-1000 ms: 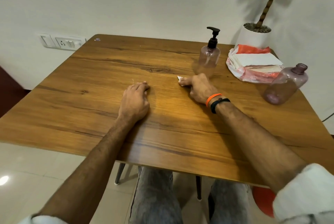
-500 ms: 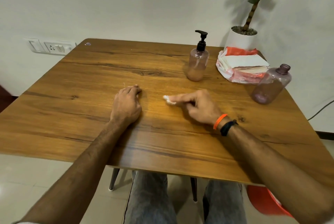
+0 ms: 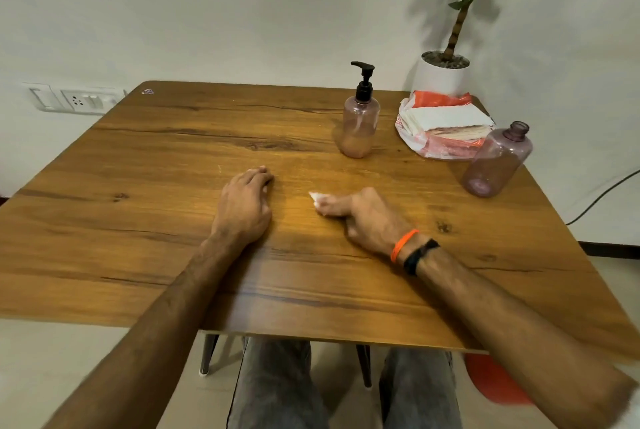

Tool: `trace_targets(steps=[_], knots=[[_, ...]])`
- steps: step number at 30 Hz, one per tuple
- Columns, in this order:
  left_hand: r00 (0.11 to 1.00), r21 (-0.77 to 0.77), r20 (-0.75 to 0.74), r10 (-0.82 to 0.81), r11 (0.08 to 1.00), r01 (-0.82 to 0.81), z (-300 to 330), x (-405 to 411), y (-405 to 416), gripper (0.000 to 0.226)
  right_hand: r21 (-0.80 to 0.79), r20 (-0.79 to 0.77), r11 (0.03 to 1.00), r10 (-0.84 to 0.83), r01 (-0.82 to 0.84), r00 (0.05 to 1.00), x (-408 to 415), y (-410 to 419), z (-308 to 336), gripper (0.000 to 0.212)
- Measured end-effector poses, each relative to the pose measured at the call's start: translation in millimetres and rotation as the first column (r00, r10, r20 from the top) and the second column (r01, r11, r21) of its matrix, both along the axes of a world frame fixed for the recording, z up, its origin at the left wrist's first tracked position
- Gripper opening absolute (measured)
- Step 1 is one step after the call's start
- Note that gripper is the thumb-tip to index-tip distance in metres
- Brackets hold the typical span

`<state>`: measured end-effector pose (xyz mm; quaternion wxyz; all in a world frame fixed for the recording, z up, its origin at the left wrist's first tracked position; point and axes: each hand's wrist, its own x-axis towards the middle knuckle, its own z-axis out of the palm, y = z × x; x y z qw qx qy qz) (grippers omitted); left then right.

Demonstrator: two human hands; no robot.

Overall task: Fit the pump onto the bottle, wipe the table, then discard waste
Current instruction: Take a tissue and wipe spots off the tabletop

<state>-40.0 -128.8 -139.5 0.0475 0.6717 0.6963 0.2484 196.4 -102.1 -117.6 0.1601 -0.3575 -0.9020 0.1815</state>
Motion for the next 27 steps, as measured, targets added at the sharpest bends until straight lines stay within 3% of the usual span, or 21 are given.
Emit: trace_targets(steps=[3, 5, 9, 12, 14, 16, 23, 25, 27], knots=[[1.000, 0.020, -0.003, 0.015, 1.000, -0.015, -2.4, 1.3, 1.0, 0.038, -0.010, -0.032, 0.992, 0.124, -0.124, 0.992, 5.5, -26.6, -0.5, 0.058], [1.000, 0.021, 0.000, 0.012, 1.000, -0.012, -3.5, -0.7, 1.0, 0.038, -0.055, -0.122, 0.995, 0.081, -0.088, 0.989, 10.3, -25.7, 3.9, 0.056], [1.000, 0.012, 0.016, -0.025, 1.000, 0.025, -4.1, -4.1, 0.5, 0.038, -0.042, -0.268, 0.955, -0.292, 0.292, 0.918, 20.5, 15.6, 13.3, 0.054], [0.999, 0.005, 0.023, -0.032, 0.999, 0.032, -3.4, -5.4, -0.1, 0.038, -0.007, -0.146, 0.878, -0.474, 0.479, 0.868, 31.1, 52.0, 9.4, 0.051], [0.999, 0.003, 0.027, -0.044, 0.999, 0.044, -3.7, -5.7, -0.2, 0.038, -0.024, 0.019, 0.883, -0.469, 0.470, 0.883, 33.9, 59.2, 1.9, 0.054], [0.998, 0.002, 0.029, -0.048, 0.999, 0.048, -4.7, -6.8, 0.4, 0.038, 0.005, 0.087, 0.906, -0.421, 0.422, 0.903, 31.9, 48.3, -1.6, 0.058], [1.000, 0.007, 0.003, -0.027, 1.000, 0.027, -9.6, -9.5, 4.5, 0.038, 0.010, -0.015, 1.000, -0.005, 0.005, 1.000, 14.1, -37.1, 2.3, 0.059], [1.000, 0.009, -0.001, -0.026, 1.000, 0.026, -10.3, -9.9, 5.1, 0.037, -0.035, -0.127, 0.999, -0.043, 0.039, 0.991, 18.5, -36.2, 7.0, 0.058], [0.999, 0.002, 0.009, -0.043, 0.999, 0.043, -10.6, -11.4, 4.7, 0.037, -0.057, -0.234, 0.977, -0.215, 0.208, 0.948, 24.8, -19.0, 12.7, 0.058]])
